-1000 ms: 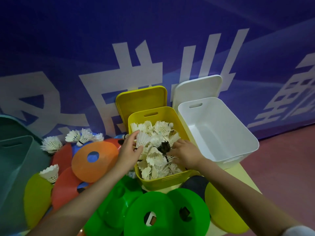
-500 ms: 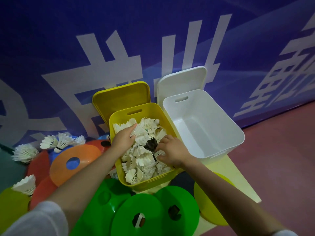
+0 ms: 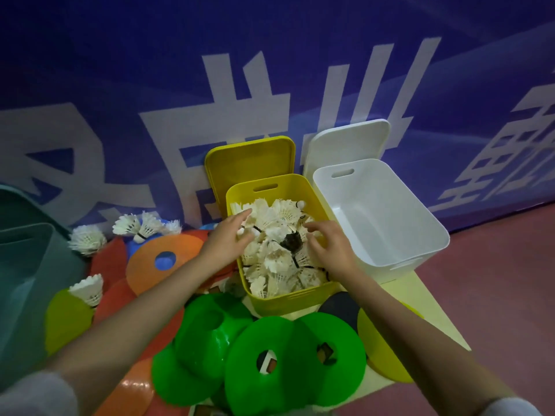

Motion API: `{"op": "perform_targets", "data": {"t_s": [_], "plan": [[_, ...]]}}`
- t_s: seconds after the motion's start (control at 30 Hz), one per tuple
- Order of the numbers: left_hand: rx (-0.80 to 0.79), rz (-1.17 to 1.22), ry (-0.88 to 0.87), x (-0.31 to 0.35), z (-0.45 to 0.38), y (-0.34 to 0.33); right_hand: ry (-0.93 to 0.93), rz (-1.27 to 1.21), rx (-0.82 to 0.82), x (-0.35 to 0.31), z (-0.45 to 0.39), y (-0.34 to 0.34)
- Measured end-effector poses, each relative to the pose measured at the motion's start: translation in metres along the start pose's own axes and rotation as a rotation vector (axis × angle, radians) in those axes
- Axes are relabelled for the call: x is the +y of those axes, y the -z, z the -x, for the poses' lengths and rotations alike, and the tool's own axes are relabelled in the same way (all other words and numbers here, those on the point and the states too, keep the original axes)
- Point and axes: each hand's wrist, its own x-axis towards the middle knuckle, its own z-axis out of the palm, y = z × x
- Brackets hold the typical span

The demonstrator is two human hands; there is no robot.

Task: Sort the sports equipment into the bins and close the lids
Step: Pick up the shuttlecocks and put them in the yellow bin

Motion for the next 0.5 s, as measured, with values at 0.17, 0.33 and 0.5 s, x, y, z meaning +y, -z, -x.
{"op": "perform_targets", "data": {"t_s": [0.17,0.33,0.5], "plan": [[0.087,0.173,0.009,-0.041,0.089,0.036,-0.013,-0.197,0.066,-0.074,0.018,-0.031],[0.205,0.279,0.145,-0.096,0.176,0.063,0.002,-0.399,-0.161,-0.156,0.050,-0.100],[0.235,0.338,0.289,-0.148,0.273,0.071,0.035,-0.408,-0.515,-0.210,0.106,-0.197]]}}
